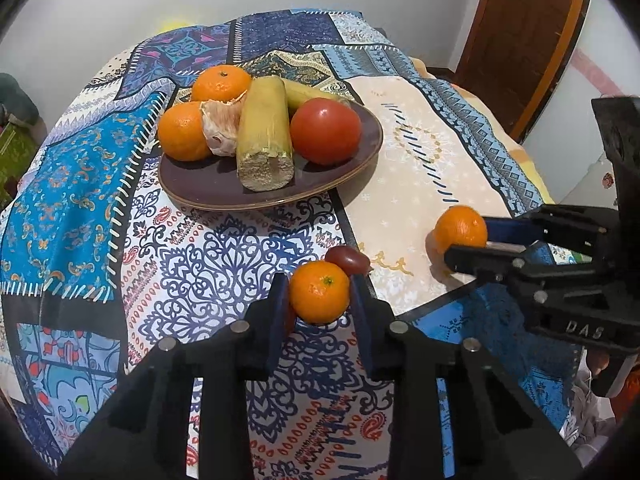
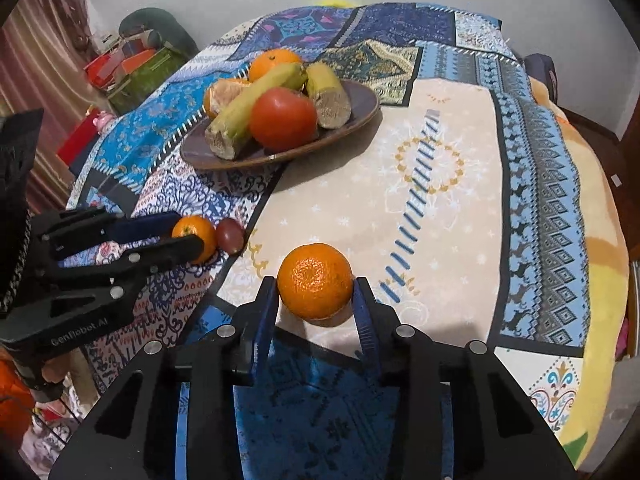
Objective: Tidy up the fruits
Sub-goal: 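Grasp a tangerine with the right tool while the left tool grasps another tangerine, then carry both tangerines onto the plate and open both tools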
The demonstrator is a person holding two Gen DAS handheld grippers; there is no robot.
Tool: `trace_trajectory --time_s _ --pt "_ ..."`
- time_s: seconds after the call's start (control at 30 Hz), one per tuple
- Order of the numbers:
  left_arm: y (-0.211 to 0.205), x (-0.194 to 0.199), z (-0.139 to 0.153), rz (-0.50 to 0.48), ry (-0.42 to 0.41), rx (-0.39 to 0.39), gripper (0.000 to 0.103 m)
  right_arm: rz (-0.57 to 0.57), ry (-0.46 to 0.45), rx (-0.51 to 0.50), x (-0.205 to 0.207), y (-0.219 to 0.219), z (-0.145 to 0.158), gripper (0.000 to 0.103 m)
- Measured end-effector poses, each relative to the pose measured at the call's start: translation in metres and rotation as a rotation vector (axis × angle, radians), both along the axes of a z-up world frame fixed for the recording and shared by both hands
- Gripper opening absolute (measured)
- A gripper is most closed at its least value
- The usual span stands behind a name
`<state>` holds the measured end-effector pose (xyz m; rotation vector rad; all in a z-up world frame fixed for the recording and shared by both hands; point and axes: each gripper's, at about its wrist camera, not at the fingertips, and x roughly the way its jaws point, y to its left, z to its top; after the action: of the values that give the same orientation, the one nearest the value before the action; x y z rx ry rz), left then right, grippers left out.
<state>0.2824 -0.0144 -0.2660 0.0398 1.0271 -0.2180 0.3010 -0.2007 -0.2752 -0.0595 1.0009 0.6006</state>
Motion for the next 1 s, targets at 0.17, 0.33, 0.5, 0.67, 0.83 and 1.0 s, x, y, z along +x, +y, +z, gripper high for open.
trace_trajectory --time_s 0.17,0.33,0.5,0.67,0.83,1.0 --pt "0.008 -0.004 0.018 0.009 -0.036 -0.033 0.031 -0.008 -0.033 0.009 0.003 0.000 0.012 0.035" --pt "0.020 -0.003 0.041 0.035 -0.095 -0.051 0.031 -0.010 -0.076 0.017 0.008 0.006 0.026 0.035" --pt "0.038 0.006 0.057 0.071 -0.135 -0.057 0.031 -0.010 -0.126 0.032 0.018 0.014 0.045 0.035" --pt "0.056 0.020 0.062 0.110 -0.154 -0.053 0.031 -0.003 -0.158 0.053 0.029 0.023 0.057 0.035" --pt "0.067 0.034 0.060 0.132 -0.164 -0.052 0.031 0.008 -0.180 0.060 0.044 0.035 0.062 0.035" --pt "0.073 0.048 0.053 0.140 -0.164 -0.053 0.031 0.009 -0.191 0.068 0.058 0.043 0.062 0.035"
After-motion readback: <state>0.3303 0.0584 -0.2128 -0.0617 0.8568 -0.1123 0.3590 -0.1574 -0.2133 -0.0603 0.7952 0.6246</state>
